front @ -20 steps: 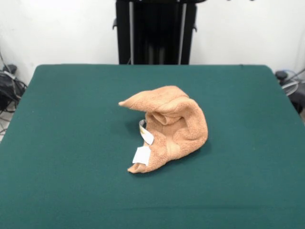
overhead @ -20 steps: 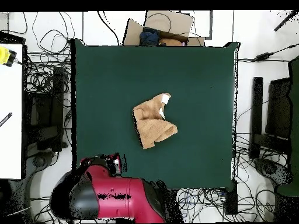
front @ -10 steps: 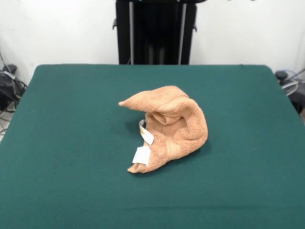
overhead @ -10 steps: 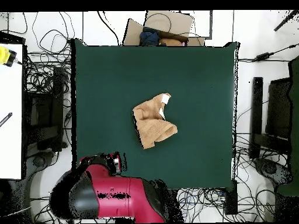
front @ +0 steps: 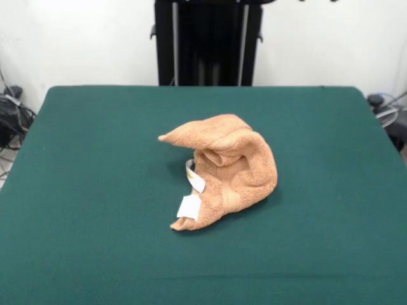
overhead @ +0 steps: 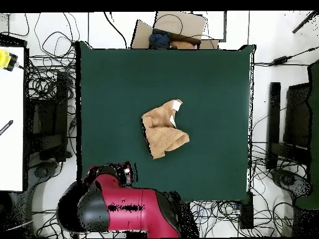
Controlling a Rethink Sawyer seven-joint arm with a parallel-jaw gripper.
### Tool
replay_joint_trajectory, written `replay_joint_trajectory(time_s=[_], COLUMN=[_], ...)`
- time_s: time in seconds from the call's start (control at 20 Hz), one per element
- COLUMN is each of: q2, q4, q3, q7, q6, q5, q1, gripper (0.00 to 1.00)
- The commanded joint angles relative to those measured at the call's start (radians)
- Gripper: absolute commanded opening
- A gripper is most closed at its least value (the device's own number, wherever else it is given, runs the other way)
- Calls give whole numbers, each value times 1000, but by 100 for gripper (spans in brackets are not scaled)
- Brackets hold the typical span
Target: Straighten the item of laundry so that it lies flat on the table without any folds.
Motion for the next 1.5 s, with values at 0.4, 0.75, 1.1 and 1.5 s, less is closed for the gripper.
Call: replay_joint_trajectory(time_s=[0.4,0.75,1.1,1.5], q2=[100,122,159,217], q4=[-79,-92,-169,-252], q3=[77,143,191,235], q7=[-20,-163,-139,-130], q6=[97,87,144,169], q5=[-43,-70,-98,-128], q1=[-107,-289,-357,-415], gripper=[100,100,100,100])
